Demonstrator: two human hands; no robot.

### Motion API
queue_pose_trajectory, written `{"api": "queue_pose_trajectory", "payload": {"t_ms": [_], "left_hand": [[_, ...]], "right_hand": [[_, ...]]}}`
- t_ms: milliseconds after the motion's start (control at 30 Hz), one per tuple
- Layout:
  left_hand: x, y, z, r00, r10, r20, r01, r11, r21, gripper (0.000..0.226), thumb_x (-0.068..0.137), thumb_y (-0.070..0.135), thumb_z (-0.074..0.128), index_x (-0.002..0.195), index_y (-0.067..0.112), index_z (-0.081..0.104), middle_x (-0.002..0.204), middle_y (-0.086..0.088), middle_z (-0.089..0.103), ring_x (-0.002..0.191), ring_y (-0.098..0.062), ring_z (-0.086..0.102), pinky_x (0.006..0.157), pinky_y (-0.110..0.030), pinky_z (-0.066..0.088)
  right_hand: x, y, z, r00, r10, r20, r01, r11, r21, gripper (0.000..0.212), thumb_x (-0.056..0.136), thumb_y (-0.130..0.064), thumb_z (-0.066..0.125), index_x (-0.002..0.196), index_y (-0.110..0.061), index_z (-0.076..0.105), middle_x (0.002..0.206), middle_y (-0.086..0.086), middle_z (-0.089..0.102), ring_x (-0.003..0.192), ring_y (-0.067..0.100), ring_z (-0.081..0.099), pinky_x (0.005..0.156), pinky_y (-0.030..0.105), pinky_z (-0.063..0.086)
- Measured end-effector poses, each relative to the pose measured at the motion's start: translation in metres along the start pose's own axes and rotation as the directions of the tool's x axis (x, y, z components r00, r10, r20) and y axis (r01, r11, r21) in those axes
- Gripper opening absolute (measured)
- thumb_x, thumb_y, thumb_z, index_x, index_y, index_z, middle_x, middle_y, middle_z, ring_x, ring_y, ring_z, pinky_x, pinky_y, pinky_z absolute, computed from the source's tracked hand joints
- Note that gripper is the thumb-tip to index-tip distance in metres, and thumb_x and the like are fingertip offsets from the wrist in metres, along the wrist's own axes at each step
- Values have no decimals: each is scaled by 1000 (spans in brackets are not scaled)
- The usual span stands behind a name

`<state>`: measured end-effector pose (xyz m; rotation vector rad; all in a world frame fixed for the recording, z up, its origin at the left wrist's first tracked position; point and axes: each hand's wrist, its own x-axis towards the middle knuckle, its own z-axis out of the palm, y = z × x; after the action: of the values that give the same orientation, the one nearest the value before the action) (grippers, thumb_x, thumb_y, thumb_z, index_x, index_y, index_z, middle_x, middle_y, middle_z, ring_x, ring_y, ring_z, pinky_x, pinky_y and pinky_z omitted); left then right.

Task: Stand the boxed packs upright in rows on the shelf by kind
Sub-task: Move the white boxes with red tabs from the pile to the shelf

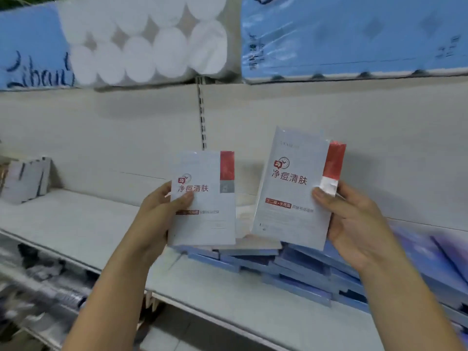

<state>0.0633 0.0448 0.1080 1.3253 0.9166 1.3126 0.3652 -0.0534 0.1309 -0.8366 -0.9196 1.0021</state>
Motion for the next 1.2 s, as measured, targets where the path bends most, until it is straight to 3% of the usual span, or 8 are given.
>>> {"api": "queue_pose_trajectory", "payload": {"t_ms": [133, 267, 433, 567, 733, 1000, 1200], "left_hand": [[-29, -12, -123, 984, 2, -180, -16, 997, -73, 40, 80, 23, 75, 119, 19, 72, 112, -9, 79, 94, -28, 78, 65, -35, 63], [-65, -24, -230, 946, -14, -325, -5, 998, -58, 30, 75, 29, 80, 105, 26, 80, 107, -9, 80, 88, -29, 79, 61, -35, 63], [-87, -28, -322, 895, -26, -445, -14, 996, -86, 43, 77, 29, 78, 119, 25, 72, 111, -6, 79, 96, -32, 78, 72, -49, 64], [-84, -32, -394, 831, -17, -557, -40, 995, -89, 44, 76, 32, 78, 119, 24, 72, 110, -5, 80, 92, -29, 79, 65, -43, 65], [-59, -41, -472, 800, -8, -599, -47, 996, -76, 34, 77, 33, 79, 111, 30, 76, 109, -4, 80, 92, -27, 79, 62, -39, 64], [22, -43, -599, 795, -42, -605, 19, 999, -44, 28, 80, 29, 78, 108, 29, 78, 110, -7, 80, 92, -31, 78, 63, -42, 64], [71, -50, -702, 789, -46, -613, 31, 999, -34, 33, 86, 28, 75, 119, 27, 73, 112, -7, 79, 96, -31, 78, 70, -46, 65]], "right_hand": [[-1, 68, 96, 992, 95, 79, -92, 995, -45, 47, 75, -15, 74, 121, -13, 69, 113, 7, 78, 105, 30, 75, 91, 49, 60], [-5, 140, 184, 965, 210, 159, -203, 977, -58, 44, 73, -14, 78, 117, -13, 71, 111, 9, 79, 101, 32, 76, 85, 50, 62], [-4, 201, 272, 936, 261, 238, -244, 965, -98, 48, 69, -16, 81, 116, -13, 72, 109, 9, 79, 98, 29, 76, 76, 41, 64], [13, 245, 340, 921, 264, 287, -241, 964, -112, 48, 67, -17, 81, 114, -13, 72, 107, 9, 79, 94, 28, 77, 68, 33, 63], [44, 308, 417, 905, 274, 326, -256, 962, -98, 40, 73, -9, 80, 112, -12, 71, 103, 8, 80, 92, 26, 78, 68, 32, 63], [116, 401, 543, 905, 309, 294, -309, 950, -45, 29, 86, 0, 74, 111, -14, 71, 101, 7, 80, 89, 25, 78, 65, 32, 63], [152, 452, 639, 903, 312, 294, -300, 950, -88, 27, 89, -3, 74, 112, -17, 72, 102, 4, 80, 89, 22, 78, 62, 28, 61]]}}
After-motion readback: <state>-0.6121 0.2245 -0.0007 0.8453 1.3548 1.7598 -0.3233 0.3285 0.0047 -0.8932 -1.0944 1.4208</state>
